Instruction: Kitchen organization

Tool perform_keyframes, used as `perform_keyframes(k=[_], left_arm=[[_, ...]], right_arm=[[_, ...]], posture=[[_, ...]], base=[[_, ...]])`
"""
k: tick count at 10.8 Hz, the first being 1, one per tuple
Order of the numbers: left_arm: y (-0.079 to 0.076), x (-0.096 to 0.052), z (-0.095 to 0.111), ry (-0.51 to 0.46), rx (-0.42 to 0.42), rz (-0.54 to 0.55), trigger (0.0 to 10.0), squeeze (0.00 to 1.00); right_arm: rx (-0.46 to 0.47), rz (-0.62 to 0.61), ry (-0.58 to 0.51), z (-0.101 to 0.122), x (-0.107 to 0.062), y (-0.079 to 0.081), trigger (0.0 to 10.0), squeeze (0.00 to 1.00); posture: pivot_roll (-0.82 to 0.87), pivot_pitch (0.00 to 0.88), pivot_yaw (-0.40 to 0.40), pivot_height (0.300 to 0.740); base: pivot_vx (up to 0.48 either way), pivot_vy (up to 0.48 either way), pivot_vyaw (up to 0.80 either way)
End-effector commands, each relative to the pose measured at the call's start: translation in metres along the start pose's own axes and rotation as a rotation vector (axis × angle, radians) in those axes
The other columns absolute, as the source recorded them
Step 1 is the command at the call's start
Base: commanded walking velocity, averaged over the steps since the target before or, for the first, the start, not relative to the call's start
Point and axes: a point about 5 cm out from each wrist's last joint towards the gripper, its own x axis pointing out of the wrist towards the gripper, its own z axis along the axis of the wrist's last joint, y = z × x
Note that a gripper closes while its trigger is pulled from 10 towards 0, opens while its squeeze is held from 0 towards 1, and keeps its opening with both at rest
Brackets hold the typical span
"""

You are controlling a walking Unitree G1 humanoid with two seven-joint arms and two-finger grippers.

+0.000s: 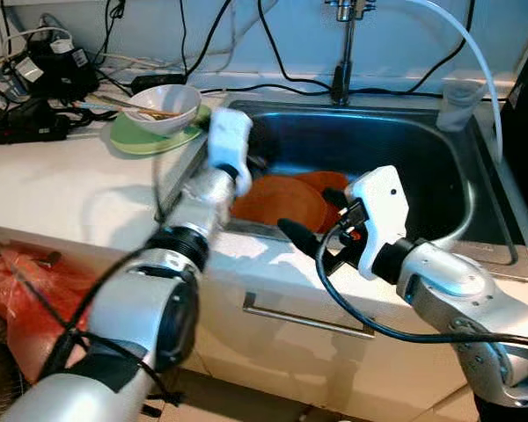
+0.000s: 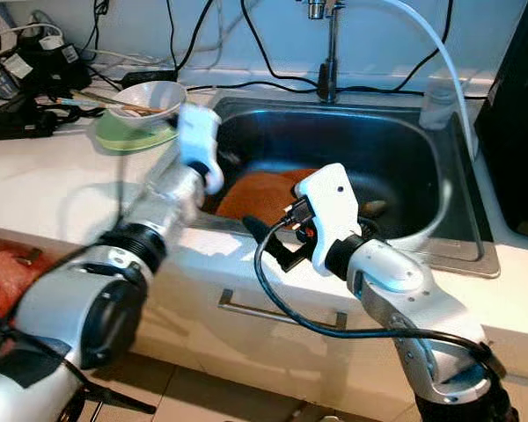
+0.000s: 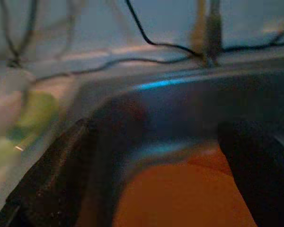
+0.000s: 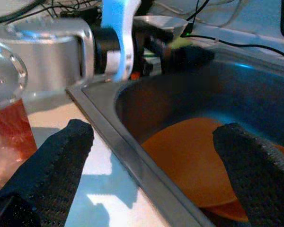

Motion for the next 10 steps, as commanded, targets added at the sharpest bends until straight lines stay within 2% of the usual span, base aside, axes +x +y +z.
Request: perform_keyframes(k=[1, 3, 5, 7, 9, 10], left_arm=[[0.006, 0.000, 0.007, -0.037, 0.030, 0.029, 10.0, 1.00], [0.035, -0.007, 0.013, -0.095, 0.052, 0.140, 10.0, 1.00], [0.051, -0.014, 0.023, -0.158, 0.035, 0.192, 10.0, 1.00], [0.048, -0.023, 0.026, -0.194, 0.048, 0.143, 10.0, 1.00], [0.034, -0.037, 0.024, -0.210, 0.065, 0.086, 10.0, 1.00], [0.029, -0.043, 0.020, -0.200, 0.048, 0.081, 10.0, 0.56]], right_arm=[[-0.012, 0.011, -0.022, 0.004, 0.003, 0.001, 10.0, 0.00], [-0.013, 0.020, -0.041, 0.005, 0.009, 0.002, 10.0, 0.00], [-0.012, 0.021, -0.053, 0.005, 0.013, 0.002, 10.0, 0.00], [-0.007, -0.038, -0.077, 0.006, 0.016, -0.004, 10.0, 0.00], [0.008, -0.135, -0.111, 0.009, 0.021, -0.014, 10.0, 0.00], [0.015, -0.166, -0.123, 0.010, 0.022, -0.016, 10.0, 0.00]], posture=[[-0.18, 0.000, 0.116, 0.740], [-0.15, 0.000, 0.113, 0.740], [-0.12, 0.000, 0.107, 0.740], [-0.10, 0.000, 0.099, 0.740], [-0.08, 0.000, 0.105, 0.740], [-0.08, 0.000, 0.107, 0.740]], base=[[0.000, 0.000, 0.00], [0.000, 0.000, 0.00], [0.000, 0.000, 0.00], [0.000, 0.000, 0.00], [0.000, 0.000, 0.00], [0.000, 0.000, 0.00]])
